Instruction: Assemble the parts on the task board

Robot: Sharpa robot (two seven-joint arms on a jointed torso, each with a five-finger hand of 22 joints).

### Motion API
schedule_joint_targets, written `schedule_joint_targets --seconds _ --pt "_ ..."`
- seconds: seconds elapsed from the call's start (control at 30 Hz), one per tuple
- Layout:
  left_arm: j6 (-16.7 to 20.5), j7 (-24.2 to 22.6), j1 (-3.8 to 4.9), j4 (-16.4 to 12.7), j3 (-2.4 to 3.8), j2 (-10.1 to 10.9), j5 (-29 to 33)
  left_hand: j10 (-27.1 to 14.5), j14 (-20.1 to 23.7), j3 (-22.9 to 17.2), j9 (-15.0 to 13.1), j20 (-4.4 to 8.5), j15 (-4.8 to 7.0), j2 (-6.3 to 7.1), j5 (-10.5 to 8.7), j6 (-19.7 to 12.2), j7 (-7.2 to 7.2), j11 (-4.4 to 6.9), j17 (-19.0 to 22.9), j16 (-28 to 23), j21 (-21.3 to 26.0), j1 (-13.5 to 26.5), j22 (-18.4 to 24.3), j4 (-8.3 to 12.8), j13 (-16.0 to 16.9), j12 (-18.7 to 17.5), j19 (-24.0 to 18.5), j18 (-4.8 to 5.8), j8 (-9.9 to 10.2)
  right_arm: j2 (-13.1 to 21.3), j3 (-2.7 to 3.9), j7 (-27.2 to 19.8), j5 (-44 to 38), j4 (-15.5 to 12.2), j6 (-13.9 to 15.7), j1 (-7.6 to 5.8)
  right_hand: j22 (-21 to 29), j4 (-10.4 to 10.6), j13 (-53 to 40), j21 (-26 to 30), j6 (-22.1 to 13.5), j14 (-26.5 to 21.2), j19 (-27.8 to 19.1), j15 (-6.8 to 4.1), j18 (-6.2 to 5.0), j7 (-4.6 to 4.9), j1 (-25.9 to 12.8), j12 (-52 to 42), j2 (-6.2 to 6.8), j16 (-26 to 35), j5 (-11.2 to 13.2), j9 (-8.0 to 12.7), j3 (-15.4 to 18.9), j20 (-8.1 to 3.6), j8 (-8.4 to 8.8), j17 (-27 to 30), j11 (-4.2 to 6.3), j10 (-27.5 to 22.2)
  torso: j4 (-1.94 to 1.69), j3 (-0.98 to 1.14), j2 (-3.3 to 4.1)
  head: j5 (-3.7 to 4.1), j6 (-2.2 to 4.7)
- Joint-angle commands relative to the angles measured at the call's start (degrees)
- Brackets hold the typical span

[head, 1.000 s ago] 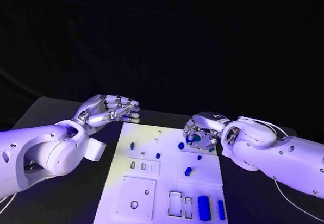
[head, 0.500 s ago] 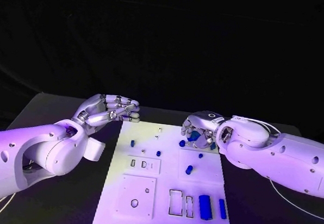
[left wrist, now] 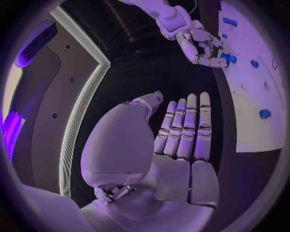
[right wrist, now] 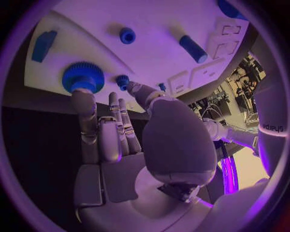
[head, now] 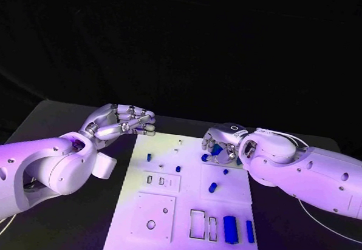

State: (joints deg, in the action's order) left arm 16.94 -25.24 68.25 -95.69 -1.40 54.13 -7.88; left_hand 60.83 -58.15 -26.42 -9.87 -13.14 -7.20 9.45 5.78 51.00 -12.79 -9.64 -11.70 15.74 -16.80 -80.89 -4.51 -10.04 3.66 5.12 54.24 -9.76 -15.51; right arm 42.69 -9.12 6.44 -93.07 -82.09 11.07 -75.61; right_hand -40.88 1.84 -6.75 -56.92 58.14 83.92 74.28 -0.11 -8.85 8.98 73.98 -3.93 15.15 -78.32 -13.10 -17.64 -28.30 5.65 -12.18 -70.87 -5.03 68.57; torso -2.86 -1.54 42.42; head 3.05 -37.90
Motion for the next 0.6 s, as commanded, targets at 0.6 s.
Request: schedule_joint_targets --seconds 0.6 --pt "-1.53 0.10 0.09 0.05 0.06 0.06 0.08 0.01 0.26 -0.35 0.03 -0.15 -0.13 0.29 -0.20 -0.38 -0.43 -0.32 -0.08 -0.31 0.39 0.38 0.11 -0.13 0.08 -0.41 -0.29 -0.68 0.30 -0.68 -0.03 0.52 -1.13 1.03 -1.62 0.77 -2.65 0.47 -0.12 -2.35 1.23 2.99 -0.30 0.07 0.91 -0.38 1.47 -0.20 -1.53 -1.45 -0.41 -1.11 -2.67 0.04 -0.11 -0.88 0.33 1.36 -0.32 -0.03 0.74 -0.03 0.01"
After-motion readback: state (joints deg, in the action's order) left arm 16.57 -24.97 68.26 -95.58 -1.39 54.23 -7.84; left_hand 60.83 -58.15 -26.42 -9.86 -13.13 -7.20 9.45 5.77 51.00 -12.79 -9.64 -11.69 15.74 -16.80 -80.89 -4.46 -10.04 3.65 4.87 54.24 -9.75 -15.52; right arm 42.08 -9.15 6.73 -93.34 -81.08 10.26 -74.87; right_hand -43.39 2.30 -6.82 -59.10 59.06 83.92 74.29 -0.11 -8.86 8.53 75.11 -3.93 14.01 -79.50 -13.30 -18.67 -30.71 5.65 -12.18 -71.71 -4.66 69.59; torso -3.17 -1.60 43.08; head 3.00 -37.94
